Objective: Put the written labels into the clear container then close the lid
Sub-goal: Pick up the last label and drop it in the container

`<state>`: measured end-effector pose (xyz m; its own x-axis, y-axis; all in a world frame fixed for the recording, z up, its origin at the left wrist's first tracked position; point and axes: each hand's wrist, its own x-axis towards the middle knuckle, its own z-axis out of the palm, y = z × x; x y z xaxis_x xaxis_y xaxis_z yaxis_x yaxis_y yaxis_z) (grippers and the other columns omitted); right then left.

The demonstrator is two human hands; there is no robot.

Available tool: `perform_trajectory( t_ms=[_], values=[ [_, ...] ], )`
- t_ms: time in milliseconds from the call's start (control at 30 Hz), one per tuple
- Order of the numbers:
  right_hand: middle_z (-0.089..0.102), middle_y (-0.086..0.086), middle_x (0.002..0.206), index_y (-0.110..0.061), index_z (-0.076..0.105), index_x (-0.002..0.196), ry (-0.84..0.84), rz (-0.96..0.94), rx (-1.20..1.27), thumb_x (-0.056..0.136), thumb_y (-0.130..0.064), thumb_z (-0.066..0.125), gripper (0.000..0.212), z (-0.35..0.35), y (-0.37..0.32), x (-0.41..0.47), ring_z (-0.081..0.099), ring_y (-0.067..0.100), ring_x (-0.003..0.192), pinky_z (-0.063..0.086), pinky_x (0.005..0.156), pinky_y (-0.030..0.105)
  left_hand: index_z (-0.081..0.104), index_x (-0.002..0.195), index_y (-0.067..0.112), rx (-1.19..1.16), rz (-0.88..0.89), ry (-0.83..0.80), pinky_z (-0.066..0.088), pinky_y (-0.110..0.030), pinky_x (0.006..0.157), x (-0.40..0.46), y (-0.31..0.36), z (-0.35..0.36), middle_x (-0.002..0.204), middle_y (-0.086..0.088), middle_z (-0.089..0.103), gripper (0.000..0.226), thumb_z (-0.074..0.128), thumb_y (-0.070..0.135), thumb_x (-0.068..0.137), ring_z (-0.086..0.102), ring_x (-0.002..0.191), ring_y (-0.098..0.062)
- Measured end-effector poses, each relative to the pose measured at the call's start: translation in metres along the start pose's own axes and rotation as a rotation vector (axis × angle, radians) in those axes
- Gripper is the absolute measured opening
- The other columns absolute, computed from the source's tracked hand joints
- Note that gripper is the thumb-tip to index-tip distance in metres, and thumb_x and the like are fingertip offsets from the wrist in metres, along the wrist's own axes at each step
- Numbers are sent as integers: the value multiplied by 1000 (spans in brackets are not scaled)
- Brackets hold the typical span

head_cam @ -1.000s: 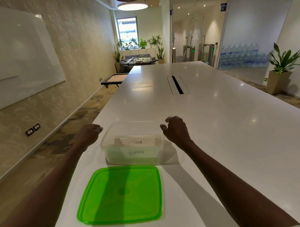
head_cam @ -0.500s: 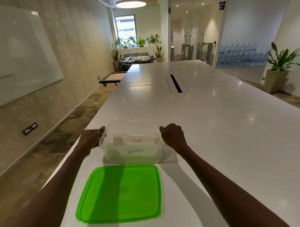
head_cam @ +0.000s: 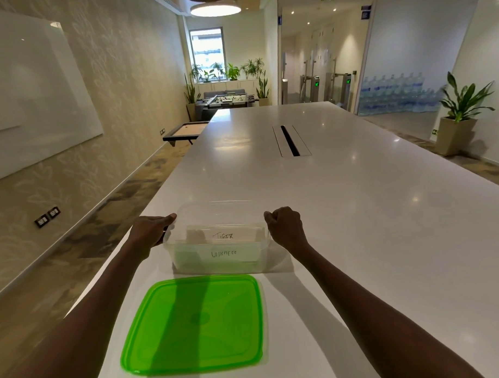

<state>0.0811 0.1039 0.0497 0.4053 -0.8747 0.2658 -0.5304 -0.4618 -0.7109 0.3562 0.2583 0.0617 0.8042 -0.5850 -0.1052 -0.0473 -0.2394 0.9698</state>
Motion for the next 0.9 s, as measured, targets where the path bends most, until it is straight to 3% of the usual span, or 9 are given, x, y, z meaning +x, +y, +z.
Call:
perform_trajectory(
  t_ms=[133,400,567,733,900],
  values=[
    [39,5,46,-11,33,46,34,-9,20,94,-24,50,52,-15,9,3,42,24,51,31,59,28,70,104,-3,-53,10,-15,56,-21,54,-8,10,16,94,-18,70,36,75,25,81,62,68,-21],
    [31,-1,41,-15,29,44,162,-6,44,92,-25,53,55,-77,47,11,33,16,42,32,56,29,71,96,-4,-121,48,-106,53,-18,47,-31,44,77,84,-15,71,30,77,21,79,65,66,-20],
    [27,-4,40,-17,25,41,202,7,-4,89,-23,55,57,-125,86,15,28,13,40,28,51,29,70,83,-1,-136,46,-196,60,-24,56,-53,57,130,88,-19,70,20,76,18,80,67,75,-28],
    [29,-6,38,-17,27,40,203,30,-47,91,-24,57,60,-165,124,15,30,11,39,27,49,28,72,85,-1,-170,30,-268,56,-23,52,-72,60,177,82,-14,73,20,77,17,79,70,66,-22],
    [30,3,43,-13,29,46,188,37,-85,92,-24,56,55,-187,153,11,29,17,43,27,52,31,72,78,2,-176,9,-292,56,-23,52,-84,53,211,77,-13,73,16,77,17,78,71,59,-19]
  ],
)
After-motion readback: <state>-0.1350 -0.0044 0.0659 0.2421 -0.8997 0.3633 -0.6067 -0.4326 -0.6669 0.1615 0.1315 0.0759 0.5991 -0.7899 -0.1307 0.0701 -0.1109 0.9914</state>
